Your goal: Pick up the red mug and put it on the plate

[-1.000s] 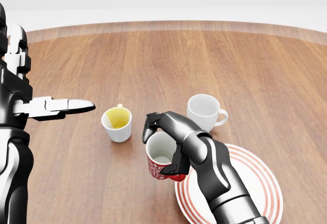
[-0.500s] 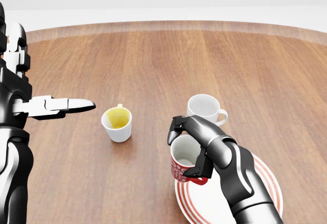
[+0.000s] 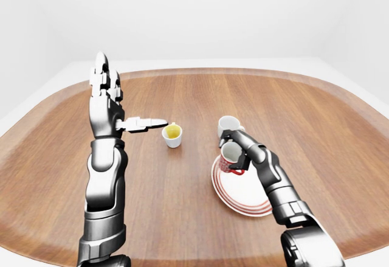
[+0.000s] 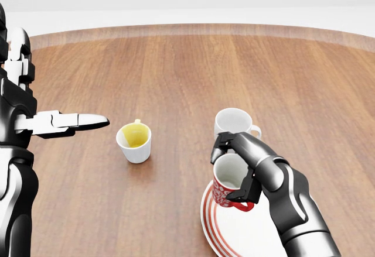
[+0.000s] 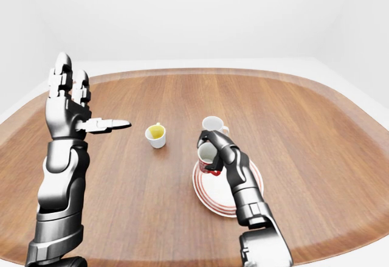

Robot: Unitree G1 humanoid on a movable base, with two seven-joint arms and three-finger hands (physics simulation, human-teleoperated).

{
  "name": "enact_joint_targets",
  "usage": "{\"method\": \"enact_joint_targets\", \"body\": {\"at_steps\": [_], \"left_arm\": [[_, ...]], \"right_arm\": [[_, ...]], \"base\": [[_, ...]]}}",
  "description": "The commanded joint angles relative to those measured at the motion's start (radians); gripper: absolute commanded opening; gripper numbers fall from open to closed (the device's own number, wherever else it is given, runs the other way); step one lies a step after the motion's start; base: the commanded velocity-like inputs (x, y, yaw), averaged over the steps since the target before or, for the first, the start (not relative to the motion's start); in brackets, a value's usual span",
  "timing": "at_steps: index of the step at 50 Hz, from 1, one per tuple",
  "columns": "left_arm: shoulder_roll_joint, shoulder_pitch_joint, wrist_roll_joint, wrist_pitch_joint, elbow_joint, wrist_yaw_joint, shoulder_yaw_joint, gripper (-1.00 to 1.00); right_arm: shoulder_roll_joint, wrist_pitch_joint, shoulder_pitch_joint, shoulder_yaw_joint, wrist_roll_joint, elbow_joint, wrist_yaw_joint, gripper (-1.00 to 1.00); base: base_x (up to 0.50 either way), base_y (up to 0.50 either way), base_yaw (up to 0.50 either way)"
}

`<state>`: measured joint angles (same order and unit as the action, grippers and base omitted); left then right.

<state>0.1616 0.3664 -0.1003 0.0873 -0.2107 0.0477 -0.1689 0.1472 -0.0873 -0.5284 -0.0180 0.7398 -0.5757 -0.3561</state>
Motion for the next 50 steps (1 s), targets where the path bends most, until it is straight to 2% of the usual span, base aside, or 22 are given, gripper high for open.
{"method": "enact_joint_targets", "body": {"at_steps": [1,50], "left_arm": [[0.000,-0.002,0.000,0.000,0.000,0.001,-0.001,1.00],[-0.005,-0.002,0.007,0.000,0.027,0.001,0.006,1.00]], "right_arm": [[0.023,0.000,-0.008,0.016,-0.009,-0.045,0.024,-1.00],[0.095,0.000,-0.046,0.041,-0.109,-0.328,0.151,-1.00]], "base": [[0.00,0.00,0.00],[0.00,0.00,0.00]]}}
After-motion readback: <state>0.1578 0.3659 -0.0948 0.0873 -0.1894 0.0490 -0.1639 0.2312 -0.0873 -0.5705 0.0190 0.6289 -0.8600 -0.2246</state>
